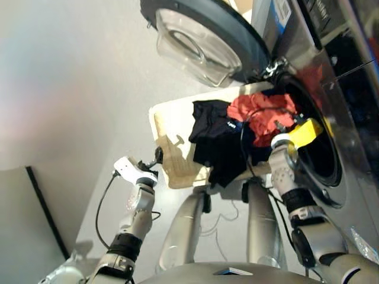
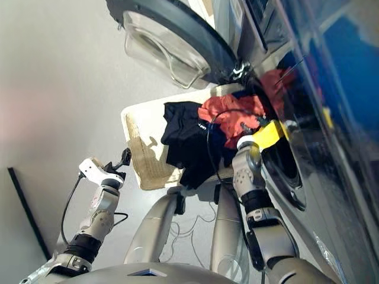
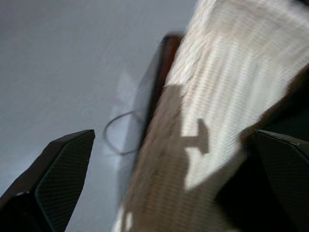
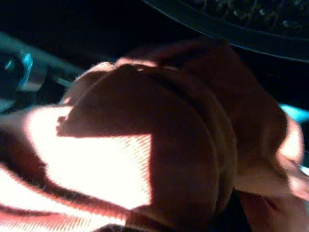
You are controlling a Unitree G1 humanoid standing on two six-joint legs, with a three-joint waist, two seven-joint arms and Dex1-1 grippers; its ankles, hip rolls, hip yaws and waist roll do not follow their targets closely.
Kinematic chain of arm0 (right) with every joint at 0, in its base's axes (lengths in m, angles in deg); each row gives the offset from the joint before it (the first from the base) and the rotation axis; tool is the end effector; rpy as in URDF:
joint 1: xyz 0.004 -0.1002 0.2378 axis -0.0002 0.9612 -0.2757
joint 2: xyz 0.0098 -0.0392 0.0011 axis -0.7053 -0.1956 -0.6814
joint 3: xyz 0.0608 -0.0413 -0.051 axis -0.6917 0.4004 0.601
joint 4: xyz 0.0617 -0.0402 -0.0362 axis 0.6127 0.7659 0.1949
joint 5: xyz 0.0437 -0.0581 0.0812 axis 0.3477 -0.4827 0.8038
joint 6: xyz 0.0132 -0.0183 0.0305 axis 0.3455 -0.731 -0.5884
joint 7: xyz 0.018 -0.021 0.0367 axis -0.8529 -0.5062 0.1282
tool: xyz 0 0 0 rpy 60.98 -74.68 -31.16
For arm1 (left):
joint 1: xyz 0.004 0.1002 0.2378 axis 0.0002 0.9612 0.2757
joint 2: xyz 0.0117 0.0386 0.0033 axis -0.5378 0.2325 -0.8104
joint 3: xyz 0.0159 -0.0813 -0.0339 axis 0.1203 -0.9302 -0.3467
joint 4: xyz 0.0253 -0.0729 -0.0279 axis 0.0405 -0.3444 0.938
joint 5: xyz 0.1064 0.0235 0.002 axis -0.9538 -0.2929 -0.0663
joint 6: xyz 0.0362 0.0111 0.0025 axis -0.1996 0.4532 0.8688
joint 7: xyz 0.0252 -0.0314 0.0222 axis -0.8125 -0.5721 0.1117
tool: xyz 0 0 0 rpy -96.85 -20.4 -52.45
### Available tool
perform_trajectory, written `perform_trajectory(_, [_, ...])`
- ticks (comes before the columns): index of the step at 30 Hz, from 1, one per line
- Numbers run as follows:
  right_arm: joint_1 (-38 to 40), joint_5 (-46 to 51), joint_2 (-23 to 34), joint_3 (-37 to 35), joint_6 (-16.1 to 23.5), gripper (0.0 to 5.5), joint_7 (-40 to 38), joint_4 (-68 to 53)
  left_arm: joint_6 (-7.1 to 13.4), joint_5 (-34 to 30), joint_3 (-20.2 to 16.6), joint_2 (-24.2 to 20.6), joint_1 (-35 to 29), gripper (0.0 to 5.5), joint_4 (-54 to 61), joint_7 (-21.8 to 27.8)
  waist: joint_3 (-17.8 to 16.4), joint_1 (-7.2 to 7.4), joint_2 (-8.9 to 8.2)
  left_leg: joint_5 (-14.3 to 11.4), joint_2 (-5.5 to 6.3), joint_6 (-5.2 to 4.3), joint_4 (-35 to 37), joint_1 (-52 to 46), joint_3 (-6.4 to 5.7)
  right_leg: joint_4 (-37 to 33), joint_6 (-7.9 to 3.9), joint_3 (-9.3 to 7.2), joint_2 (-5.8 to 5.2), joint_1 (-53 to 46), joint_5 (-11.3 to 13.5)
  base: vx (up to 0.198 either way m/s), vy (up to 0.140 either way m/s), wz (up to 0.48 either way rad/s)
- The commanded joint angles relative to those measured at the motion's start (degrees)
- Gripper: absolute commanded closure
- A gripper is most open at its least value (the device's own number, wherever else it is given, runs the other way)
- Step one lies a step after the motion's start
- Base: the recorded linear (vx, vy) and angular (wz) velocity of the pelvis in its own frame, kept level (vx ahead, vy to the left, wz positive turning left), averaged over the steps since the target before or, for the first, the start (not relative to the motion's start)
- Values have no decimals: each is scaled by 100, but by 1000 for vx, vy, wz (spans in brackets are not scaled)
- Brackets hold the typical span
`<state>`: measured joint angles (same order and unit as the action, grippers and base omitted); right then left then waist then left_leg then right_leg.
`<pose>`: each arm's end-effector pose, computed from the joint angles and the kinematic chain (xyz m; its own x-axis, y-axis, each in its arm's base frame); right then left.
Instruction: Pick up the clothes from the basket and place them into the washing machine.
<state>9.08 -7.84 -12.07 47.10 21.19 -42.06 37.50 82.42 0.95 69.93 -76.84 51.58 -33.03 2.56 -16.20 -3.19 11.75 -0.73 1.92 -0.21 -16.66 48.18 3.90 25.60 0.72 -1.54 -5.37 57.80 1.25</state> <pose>0.3151 -0.1918 0.1227 0.9054 -0.4209 0.0545 0.2841 0.6963 0.6591 0.2191 0.1640 0.0096 0.9748 0.1021 -0.1983 -0.1986 0.8023 -0.5629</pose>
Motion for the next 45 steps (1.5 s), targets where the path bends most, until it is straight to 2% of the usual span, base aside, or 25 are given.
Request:
perform_trajectory(1, [-476,216,128,-272,597,550,-233,-434,108,-375,-64,-538,89,0,212,-86,1,34,90,-399,-20,116,-762,676,-98,106,-486,143,-113,222,-230,0,0,0])
perform_trajectory(4, [-932,19,420,-594,732,550,-521,-430,101,-429,-68,-605,54,0,243,-77,25,-2,149,-505,-54,120,-1025,936,-82,366,-462,208,-57,512,-331,0,0,0])
perform_trajectory(7, [-1440,-360,1082,-952,1002,550,-920,-465,103,-528,-34,-681,22,0,131,-13,18,-10,177,-636,-106,121,-1372,1170,-45,725,-450,278,-19,810,-449,0,0,0])
perform_trajectory(11, [-1938,-1243,2076,-1518,1601,550,-2038,-700,138,-743,-1,-807,-11,0,-120,-82,30,24,175,-779,-142,160,-1631,1344,-22,1001,-476,340,87,1056,-540,0,0,0])
perform_trajectory(14, [-1925,-2001,2632,-1827,1598,550,-2958,-650,201,-887,7,-870,-35,0,-184,-185,26,61,146,-852,-169,194,-1730,1388,-8,1111,-515,379,123,1152,-572,6,6,-141])
perform_trajectory(15, [-1834,-2044,2781,-1908,1576,550,-3007,-558,221,-914,-15,-881,-30,0,-191,-214,27,91,125,-869,-173,203,-1726,1388,-7,1100,-517,390,135,1158,-579,0,0,0])
perform_trajectory(19, [-1484,-1792,2722,-2058,1605,550,-2934,-304,315,-839,-25,-817,-117,0,-236,-273,18,206,51,-897,-185,235,-1700,1389,4,1021,-537,419,153,1153,-529,0,0,0])
perform_trajectory(21, [-1171,-1496,2466,-1951,1502,550,-2473,-248,327,-780,-37,-786,-232,0,-256,-317,8,260,9,-894,-198,219,-1681,1364,20,975,-528,428,158,1127,-490,0,0,0])
perform_trajectory(22, [-1035,-1228,2345,-1793,1378,317,-2081,-211,326,-745,-26,-775,-281,0,-222,-300,3,287,-14,-887,-197,210,-1656,1343,25,946,-519,427,159,1099,-473,0,0,0])
perform_trajectory(23, [-891,-1068,2199,-1539,1156,0,-1729,-53,335,-685,9,-779,-359,0,-168,-280,-2,296,-36,-874,-197,198,-1636,1327,28,911,-507,422,153,1077,-456,0,0,0])
perform_trajectory(27, [-562,-645,1922,-887,573,0,-614,300,265,-532,45,-792,-378,0,74,-57,22,349,-80,-810,-204,146,-1513,1268,45,737,-460,373,143,951,-396,0,0,0])
perform_trajectory(34, [43,-1246,1705,485,-214,0,859,-114,107,-724,461,-856,-780,0,324,359,38,448,-291,-582,-213,55,-1119,1032,11,288,-447,202,115,558,-221,-14,-53,-5])
perform_trajectory(41, [338,-2372,1648,1416,-616,0,1556,-314,33,-1194,825,-734,-1212,0,187,534,76,498,-556,-247,-171,-27,-305,341,-115,-494,-537,-35,60,-231,47,15,-29,27])
perform_trajectory(45, [661,-2993,1440,1785,-723,0,1704,-562,0,-1323,921,-526,-1322,0,-45,485,155,525,-694,16,-99,-121,407,-353,-177,-1128,-604,-169,15,-949,209,101,-26,81])
